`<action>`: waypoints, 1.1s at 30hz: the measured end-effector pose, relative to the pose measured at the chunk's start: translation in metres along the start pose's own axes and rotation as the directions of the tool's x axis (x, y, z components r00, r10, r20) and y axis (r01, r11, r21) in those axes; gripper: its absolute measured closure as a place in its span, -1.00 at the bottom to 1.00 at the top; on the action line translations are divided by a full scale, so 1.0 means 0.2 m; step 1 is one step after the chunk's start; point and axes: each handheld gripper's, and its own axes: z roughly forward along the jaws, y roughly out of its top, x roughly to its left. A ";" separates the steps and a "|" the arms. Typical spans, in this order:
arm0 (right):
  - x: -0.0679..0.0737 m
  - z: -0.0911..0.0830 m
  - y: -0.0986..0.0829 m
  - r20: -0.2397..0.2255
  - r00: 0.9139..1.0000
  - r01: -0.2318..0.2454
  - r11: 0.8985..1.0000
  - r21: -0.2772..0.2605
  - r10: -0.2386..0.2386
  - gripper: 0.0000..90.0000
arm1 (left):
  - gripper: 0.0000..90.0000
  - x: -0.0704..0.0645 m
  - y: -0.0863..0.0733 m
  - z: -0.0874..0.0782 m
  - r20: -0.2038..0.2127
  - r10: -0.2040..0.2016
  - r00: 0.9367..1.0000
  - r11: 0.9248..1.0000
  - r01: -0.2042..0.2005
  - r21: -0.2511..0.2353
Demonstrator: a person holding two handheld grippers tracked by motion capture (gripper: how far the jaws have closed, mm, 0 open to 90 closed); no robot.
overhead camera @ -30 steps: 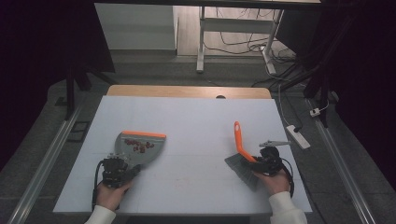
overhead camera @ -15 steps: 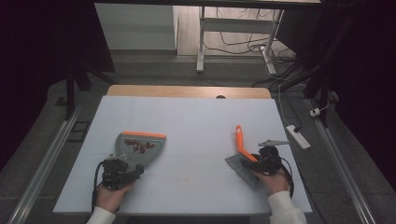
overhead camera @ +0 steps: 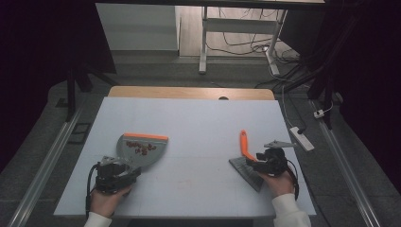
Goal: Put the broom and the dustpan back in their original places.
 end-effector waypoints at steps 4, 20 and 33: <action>0.03 -0.02 0.01 -0.021 0.999 0.050 0.998 -0.025 -0.050 -0.06 | -0.19 -0.01 0.02 -0.03 0.025 0.058 0.998 0.998 -0.057 -0.034; 0.13 -0.04 -0.02 -0.140 0.971 0.187 0.980 -0.068 -0.195 -0.04 | -0.13 -0.07 0.09 0.07 0.227 0.282 0.932 0.959 -0.279 -0.045; 0.20 -0.03 -0.04 -0.158 0.940 0.288 0.952 -0.106 -0.302 -0.04 | -0.15 -0.07 0.11 0.09 0.268 0.297 0.917 0.953 -0.301 -0.027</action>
